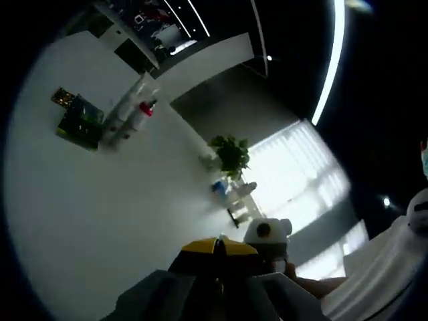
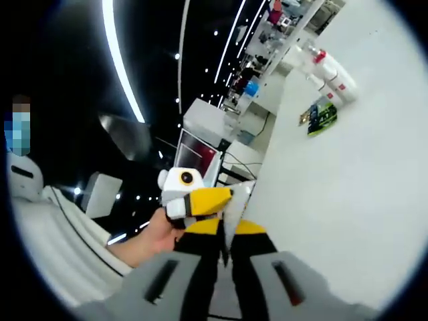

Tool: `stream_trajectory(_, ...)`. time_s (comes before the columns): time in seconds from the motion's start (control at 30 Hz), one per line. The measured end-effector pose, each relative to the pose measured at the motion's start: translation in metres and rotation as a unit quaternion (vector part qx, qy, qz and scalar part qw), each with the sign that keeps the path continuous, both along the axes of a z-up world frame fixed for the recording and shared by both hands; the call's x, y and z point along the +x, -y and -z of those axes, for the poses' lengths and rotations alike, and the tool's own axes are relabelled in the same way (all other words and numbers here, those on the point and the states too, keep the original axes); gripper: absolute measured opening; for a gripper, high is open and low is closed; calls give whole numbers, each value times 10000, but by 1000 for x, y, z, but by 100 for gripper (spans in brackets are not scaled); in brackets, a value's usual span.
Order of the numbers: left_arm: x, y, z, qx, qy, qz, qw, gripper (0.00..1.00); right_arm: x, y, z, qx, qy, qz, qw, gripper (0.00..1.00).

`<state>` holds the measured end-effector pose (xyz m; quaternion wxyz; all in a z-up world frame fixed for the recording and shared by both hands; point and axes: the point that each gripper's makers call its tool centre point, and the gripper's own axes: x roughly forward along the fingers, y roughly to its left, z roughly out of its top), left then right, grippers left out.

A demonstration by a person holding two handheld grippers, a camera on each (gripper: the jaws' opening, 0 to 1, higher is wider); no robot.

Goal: Arrange the skincare products in the storage area until every visible bottle or jar stands upright without overlapping.

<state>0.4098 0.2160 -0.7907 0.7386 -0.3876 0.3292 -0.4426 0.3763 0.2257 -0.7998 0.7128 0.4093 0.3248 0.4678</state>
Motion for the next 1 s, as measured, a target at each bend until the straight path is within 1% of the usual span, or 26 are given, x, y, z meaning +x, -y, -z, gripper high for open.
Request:
stream_trajectory(0.07, 2, -1, -5, -146, -9, -39, 9999, 1, 2, 2, 0, 88, -75, 61, 9999, 8)
stream_trajectory(0.1, 1, -1, -11, -294, -9, 19, 9996, 1, 4, 4, -3, 255, -142, 129, 9995, 9)
stream_trajectory(0.17, 0, -1, -13, -301, 49, 70, 9995, 1, 7, 7, -10, 596, -323, 278, 9973, 9)
stream_trajectory(0.2, -1, -1, -15, -340, 51, 104, 9994, 1, 8, 7, -10, 645, -346, 297, 9969, 9)
stream_trajectory(0.23, -1, -1, -15, -349, 61, 88, 9993, 1, 9, 10, -12, 807, -437, 361, 9951, 9)
stream_trajectory(0.27, -1, -1, -15, -369, 44, 90, 9993, 1, 10, 11, -12, 838, -456, 384, 9947, 8)
stream_trajectory(0.3, -1, -1, -15, -385, 34, 99, 9992, 1, 8, 11, -12, 852, -377, 334, 9951, 4)
stream_trajectory(0.33, -2, 0, -15, -386, 17, 111, 9992, 1, 6, 10, -13, 870, -386, 292, 9950, 3)
stream_trajectory(0.37, -3, 0, -15, -418, -3, 110, 9991, 1, 7, 11, -11, 693, -189, 351, 9968, 3)
stream_trajectory(0.4, -3, 0, -14, -434, -29, 103, 9990, 1, 7, 11, -10, 645, -129, 358, 9972, 3)
stream_trajectory(0.47, -3, 1, -13, -483, -58, 94, 9988, 1, 6, 10, -12, 733, -282, 313, 9964, 3)
stream_trajectory(0.53, -3, 1, -13, -545, -142, 60, 9984, 3, 6, 11, -12, 763, -305, 313, 9961, 2)
stream_trajectory(0.57, -2, 1, -12, -562, -222, 20, 9982, 5, 7, 12, -13, 817, -302, 338, 9956, 2)
stream_trajectory(0.6, -3, 2, -10, -522, -232, 32, 9984, 10, 9, 13, -16, 926, -332, 397, 9944, 2)
stream_trajectory(0.63, -3, 1, -9, -490, -218, 27, 9986, 13, 12, 15, -16, 923, -316, 465, 9941, 2)
stream_trajectory(0.7, -7, 2, -9, -471, -206, 90, 9986, 18, 17, 19, -18, 991, -330, 603, 9927, 2)
stream_trajectory(0.73, -10, 3, -9, -500, -224, 161, 9984, 18, 20, 22, -18, 1030, -327, 699, 9917, 2)
stream_trajectory(0.83, -14, 2, -6, -464, -272, 222, 9983, 17, 23, 25, -18, 1060, -329, 765, 9909, 2)
stream_trajectory(0.9, -18, 3, -3, -442, -342, 297, 9980, 12, 26, 27, -20, 1097, -330, 868, 9896, 2)
stream_trajectory(0.93, -21, 3, -3, -460, -358, 330, 9978, 9, 28, 29, -20, 1152, -352, 922, 9884, 2)
stream_trajectory(0.97, -22, 3, -3, -466, -374, 351, 9976, 3, 29, 30, -20, 1174, -373, 943, 9879, 2)
stream_trajectory(1.0, -22, 3, -2, -463, -381, 346, 9976, 2, 29, 29, -20, 1177, -389, 941, 9878, 2)
